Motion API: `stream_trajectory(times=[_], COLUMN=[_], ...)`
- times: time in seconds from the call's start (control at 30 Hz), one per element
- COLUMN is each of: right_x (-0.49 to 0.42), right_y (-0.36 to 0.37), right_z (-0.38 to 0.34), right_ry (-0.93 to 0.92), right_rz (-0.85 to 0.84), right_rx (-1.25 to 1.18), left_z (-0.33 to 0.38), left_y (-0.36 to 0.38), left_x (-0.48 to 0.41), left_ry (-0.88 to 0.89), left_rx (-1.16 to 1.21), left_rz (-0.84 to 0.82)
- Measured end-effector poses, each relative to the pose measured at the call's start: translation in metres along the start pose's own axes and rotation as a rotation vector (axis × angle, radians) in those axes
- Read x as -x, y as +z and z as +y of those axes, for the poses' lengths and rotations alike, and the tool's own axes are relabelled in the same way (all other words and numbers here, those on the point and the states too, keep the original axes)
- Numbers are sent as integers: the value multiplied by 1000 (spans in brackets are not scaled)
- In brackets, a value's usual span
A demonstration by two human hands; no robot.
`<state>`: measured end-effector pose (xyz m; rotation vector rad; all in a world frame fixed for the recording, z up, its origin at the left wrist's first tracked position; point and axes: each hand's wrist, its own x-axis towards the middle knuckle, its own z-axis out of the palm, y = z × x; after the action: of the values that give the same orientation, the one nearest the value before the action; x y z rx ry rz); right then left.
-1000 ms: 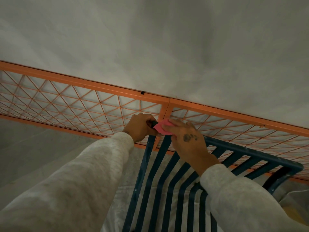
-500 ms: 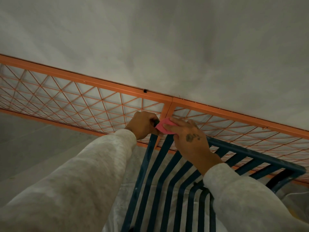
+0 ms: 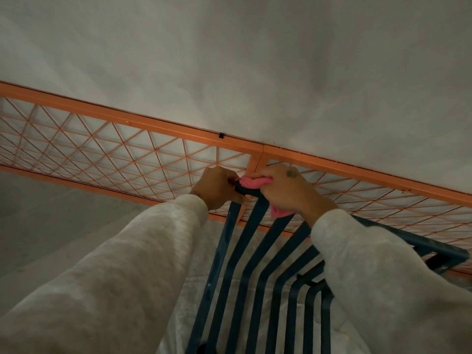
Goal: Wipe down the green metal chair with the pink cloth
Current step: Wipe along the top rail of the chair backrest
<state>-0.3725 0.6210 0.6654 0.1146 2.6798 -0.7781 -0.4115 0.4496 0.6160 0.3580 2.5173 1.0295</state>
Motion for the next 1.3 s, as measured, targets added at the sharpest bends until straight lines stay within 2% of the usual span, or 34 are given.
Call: stream_trajectory(times=[0.1, 0.23, 0.33, 0.47, 0.7, 0.83, 0.93, 1.03, 1.13, 1.2, 1.3], right_x=[26, 46, 50, 60, 53, 63, 70, 79, 82, 74, 64], right_y=[16, 43, 45, 35, 47, 46, 40, 21, -8, -20, -25], right_z=[8, 18, 31, 51, 11, 22, 45, 49, 37, 35, 36], right_ry=[-123, -235, -305, -319, -319, -296, -304, -263, 11, 114, 186], right_rz=[107, 234, 344, 359, 368, 348, 389, 405, 346, 354, 285], right_rx=[30, 247, 442, 593, 731, 757, 572, 16, -578, -661, -566], left_z=[-2, -3, -4, -2, 1, 4, 5, 17, 34, 41, 45], left_y=[0, -1, -1, -2, -3, -4, -4, -7, -8, -7, -4], left_x=[-1, 2, 4, 3, 4, 6, 7, 10, 8, 5, 4], left_ry=[16, 90, 77, 38, 63, 57, 45, 146, 257, 288, 281], left_rx=[33, -13, 14, 39, -55, -44, -73, -113, -181, -240, -253], left_rz=[-12, -5, 18, -12, -2, -18, -58, -58, -56, -92, -88])
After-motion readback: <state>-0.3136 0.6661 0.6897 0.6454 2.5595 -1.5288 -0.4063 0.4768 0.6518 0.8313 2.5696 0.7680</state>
